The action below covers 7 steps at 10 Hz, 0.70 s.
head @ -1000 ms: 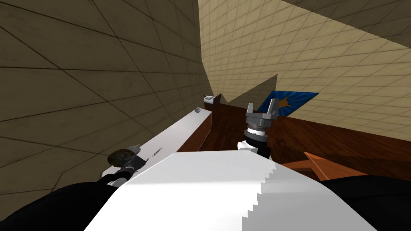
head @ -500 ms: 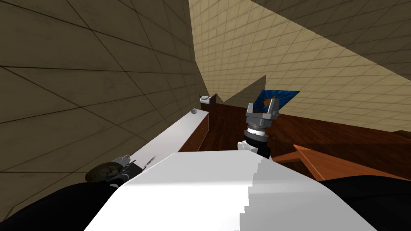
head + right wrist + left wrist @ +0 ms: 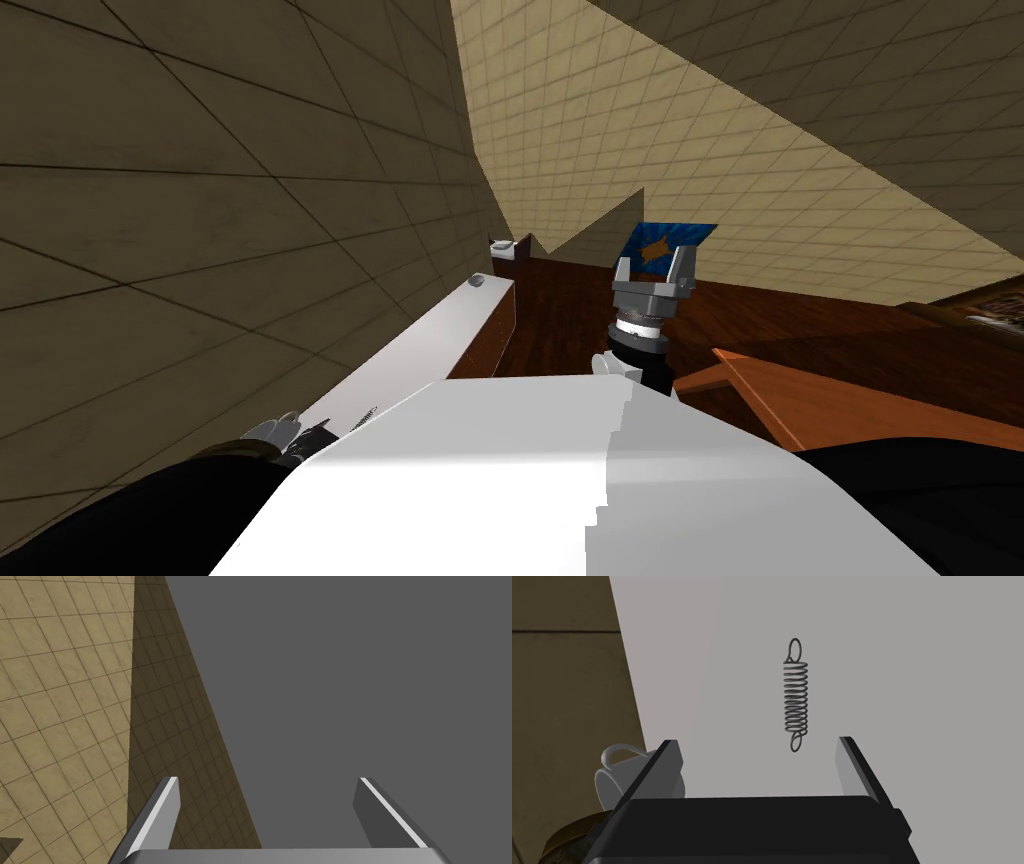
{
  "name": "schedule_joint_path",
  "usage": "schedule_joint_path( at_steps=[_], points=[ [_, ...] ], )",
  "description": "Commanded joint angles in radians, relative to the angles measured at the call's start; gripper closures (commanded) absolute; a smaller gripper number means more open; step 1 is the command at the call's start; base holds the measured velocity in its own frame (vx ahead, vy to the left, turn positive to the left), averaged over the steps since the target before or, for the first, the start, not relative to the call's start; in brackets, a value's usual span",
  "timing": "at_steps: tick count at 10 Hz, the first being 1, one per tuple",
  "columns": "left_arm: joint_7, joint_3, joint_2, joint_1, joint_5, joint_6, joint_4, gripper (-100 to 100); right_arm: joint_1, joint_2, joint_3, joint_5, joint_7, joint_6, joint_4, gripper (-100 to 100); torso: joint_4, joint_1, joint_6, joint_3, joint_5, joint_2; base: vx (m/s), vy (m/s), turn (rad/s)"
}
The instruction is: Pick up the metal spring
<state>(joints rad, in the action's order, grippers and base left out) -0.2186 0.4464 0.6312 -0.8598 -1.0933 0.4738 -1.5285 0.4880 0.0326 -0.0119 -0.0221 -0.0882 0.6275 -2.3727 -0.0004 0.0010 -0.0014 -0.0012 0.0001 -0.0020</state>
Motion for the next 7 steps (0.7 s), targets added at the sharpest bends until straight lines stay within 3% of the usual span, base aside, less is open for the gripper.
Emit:
schedule_joint_path(
  at_steps=[1, 2, 7],
  points=[
    [-0.031, -0.006, 0.015, -0.024, -0.031, 0.050, 0.023, -100, 0.000, 0.000, 0.000, 0.000, 0.000, 0.000, 0.000, 0, 0.000, 0.000, 0.000, 0.000, 0.000, 0.000, 0.049, 0.025, -0.228],
    [-0.031, -0.006, 0.015, -0.024, -0.031, 0.056, 0.023, -100, 0.000, 0.000, 0.000, 0.000, 0.000, 0.000, 0.000, 0, 0.000, 0.000, 0.001, 0.000, 0.000, 0.000, 0.035, 0.027, -0.138],
    [-0.083, -0.055, 0.087, -0.088, -0.174, 0.186, 0.140, -100, 0.000, 0.000, 0.000, 0.000, 0.000, 0.000, 0.000, 0, 0.000, 0.001, 0.000, 0.000, 0.000, -0.001, 0.044, 0.037, -0.225]
  ],
)
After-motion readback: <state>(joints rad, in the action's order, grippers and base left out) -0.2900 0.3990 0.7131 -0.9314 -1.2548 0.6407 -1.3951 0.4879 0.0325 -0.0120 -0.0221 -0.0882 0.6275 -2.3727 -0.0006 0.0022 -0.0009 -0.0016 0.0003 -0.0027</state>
